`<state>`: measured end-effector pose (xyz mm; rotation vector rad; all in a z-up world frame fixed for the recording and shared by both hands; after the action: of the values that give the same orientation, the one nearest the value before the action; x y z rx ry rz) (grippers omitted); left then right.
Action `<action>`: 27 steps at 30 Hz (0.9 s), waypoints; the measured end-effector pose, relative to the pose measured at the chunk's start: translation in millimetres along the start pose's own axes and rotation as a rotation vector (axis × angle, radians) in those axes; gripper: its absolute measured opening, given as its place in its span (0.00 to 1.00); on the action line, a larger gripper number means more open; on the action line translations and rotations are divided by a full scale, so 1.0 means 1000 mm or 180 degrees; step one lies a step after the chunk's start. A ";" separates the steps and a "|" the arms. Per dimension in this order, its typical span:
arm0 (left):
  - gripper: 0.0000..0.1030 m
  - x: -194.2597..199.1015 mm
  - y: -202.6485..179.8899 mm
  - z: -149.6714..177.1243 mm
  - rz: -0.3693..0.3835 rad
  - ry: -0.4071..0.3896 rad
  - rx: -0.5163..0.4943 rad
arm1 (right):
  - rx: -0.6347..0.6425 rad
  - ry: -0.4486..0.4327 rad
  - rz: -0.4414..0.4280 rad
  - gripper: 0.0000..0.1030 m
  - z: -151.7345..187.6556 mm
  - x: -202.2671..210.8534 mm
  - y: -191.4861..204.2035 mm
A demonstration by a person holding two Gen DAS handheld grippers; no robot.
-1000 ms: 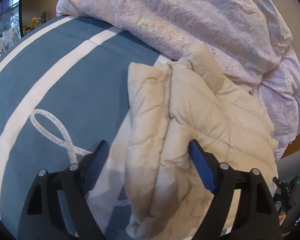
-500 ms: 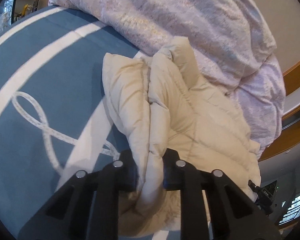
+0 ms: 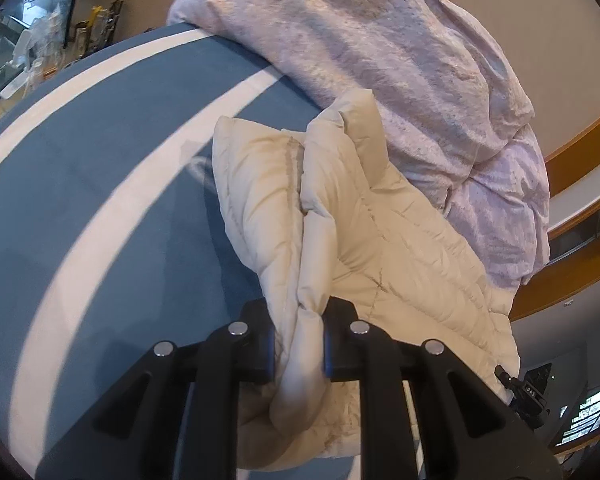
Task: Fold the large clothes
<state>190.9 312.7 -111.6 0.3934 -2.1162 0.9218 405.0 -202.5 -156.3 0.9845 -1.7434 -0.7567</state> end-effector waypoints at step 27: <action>0.81 0.011 0.053 0.013 -0.0252 0.0026 0.0359 | 0.1338 -0.0580 0.1422 0.52 0.049 -0.003 0.097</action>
<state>148.0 340.1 -135.1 0.5263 -2.0319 0.9974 332.5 -150.0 -94.0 0.7611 -2.2357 -0.1982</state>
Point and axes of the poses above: each gripper's, at about its wrist camera, not at the fingertips, and x roughly against the way its jaws point, y to its left, z to its underside, the point moved 4 cm from there along -x, roughly the way its jaws point, and after that the axes turned 5 degrees about -z, right-handed, at the moved point
